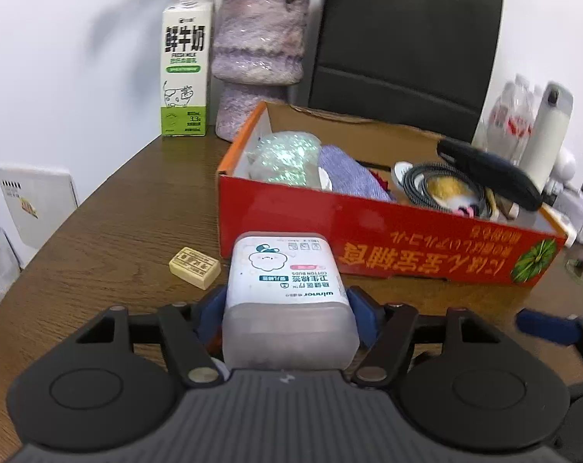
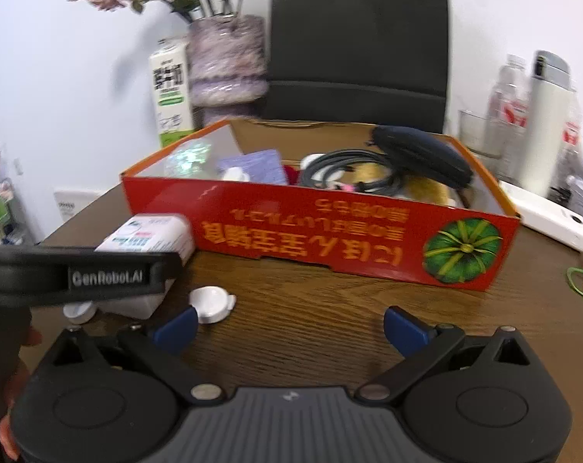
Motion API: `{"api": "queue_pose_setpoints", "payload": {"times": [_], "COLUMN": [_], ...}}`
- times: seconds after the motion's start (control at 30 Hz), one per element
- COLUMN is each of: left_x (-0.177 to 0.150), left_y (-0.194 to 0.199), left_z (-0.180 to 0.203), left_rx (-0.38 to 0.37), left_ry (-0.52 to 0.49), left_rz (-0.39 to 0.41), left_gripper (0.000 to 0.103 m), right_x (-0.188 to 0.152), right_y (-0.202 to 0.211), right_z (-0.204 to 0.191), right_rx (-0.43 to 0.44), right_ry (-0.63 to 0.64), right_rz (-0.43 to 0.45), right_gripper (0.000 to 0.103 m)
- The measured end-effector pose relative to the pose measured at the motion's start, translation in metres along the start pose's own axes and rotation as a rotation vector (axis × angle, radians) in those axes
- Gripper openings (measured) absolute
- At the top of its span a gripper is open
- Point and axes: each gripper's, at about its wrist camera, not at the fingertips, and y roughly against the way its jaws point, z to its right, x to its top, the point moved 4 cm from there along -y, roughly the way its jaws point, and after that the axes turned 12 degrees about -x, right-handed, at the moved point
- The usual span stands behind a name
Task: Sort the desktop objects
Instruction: 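Grasp the white wipes pack with the left tool while the right tool grasps the earbud case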
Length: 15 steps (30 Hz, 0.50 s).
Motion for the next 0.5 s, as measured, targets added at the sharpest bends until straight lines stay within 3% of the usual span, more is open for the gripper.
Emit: {"api": "queue_pose_setpoints", "payload": {"times": [0.1,0.2,0.3,0.4,0.43,0.5], "left_x": [0.003,0.005,0.005,0.004,0.003,0.002], "left_y": [0.007,0.010,0.008,0.006,0.005,0.002], "left_z": [-0.003,-0.003,-0.004,-0.006,-0.006,-0.006], "left_rx": [-0.004,-0.003,-0.007,-0.013,-0.014,-0.015], "left_ry": [0.013,0.012,0.015,0.021,0.024,0.020], "left_rz": [0.024,0.035,0.032,0.023,0.018,0.007], "left_gripper": [0.068,0.068,0.068,0.068,0.068,0.068], "right_x": [0.002,0.007,0.010,0.011,0.010,0.008], "right_y": [0.000,-0.008,-0.019,-0.018,-0.015,-0.013], "right_z": [-0.011,-0.020,-0.026,-0.032,-0.031,-0.028], "right_rx": [0.014,0.013,0.041,0.072,0.082,0.086], "right_ry": [0.031,0.046,0.046,0.063,0.063,0.061], "right_rz": [0.008,0.001,-0.037,-0.029,-0.025,-0.024], "right_gripper": [0.100,0.087,0.067,0.029,0.024,0.024]}}
